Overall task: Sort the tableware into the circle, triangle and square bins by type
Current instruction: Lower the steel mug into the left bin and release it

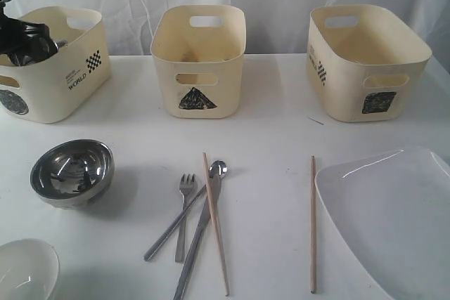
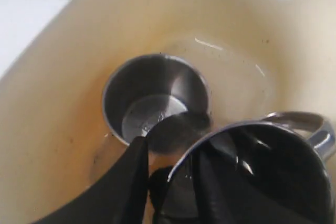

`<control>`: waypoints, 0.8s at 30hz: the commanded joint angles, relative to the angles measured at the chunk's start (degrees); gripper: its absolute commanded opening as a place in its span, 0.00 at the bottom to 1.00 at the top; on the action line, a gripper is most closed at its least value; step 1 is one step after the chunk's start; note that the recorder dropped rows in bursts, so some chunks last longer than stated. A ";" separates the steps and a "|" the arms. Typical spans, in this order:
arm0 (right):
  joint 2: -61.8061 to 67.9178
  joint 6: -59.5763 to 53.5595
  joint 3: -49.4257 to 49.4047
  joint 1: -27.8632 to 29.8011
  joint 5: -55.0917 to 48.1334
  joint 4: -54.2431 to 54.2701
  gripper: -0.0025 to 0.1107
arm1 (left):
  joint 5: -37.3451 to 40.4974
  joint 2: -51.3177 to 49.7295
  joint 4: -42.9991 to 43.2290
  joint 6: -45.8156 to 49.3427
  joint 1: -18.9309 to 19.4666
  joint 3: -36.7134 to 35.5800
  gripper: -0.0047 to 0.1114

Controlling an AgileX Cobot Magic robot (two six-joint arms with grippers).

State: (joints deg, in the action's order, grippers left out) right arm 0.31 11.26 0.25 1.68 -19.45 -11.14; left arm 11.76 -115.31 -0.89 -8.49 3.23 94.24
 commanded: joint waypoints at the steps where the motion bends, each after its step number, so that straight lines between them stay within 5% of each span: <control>1: -0.31 0.02 -0.25 0.64 0.20 -0.50 0.02 | 7.60 0.93 -0.86 2.31 0.08 0.41 0.34; 10: -0.31 0.02 -0.25 0.64 0.20 -0.50 0.02 | 17.25 0.93 -1.03 4.48 -0.36 0.41 0.34; 15: -0.31 0.02 -0.25 0.64 0.20 -0.50 0.02 | 14.38 1.73 -8.08 13.44 -3.98 0.41 0.34; 21: -0.31 0.02 -0.25 0.64 0.20 -0.50 0.02 | 4.70 7.61 -7.47 11.74 -3.23 0.51 0.34; 24: -0.31 0.02 -0.25 0.64 0.20 -0.50 0.02 | 11.86 13.64 -7.70 11.74 -3.39 0.51 0.34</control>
State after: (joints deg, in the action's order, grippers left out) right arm 0.31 11.26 0.25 1.68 -19.45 -11.14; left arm 18.07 -106.10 -8.05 3.60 -0.11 94.82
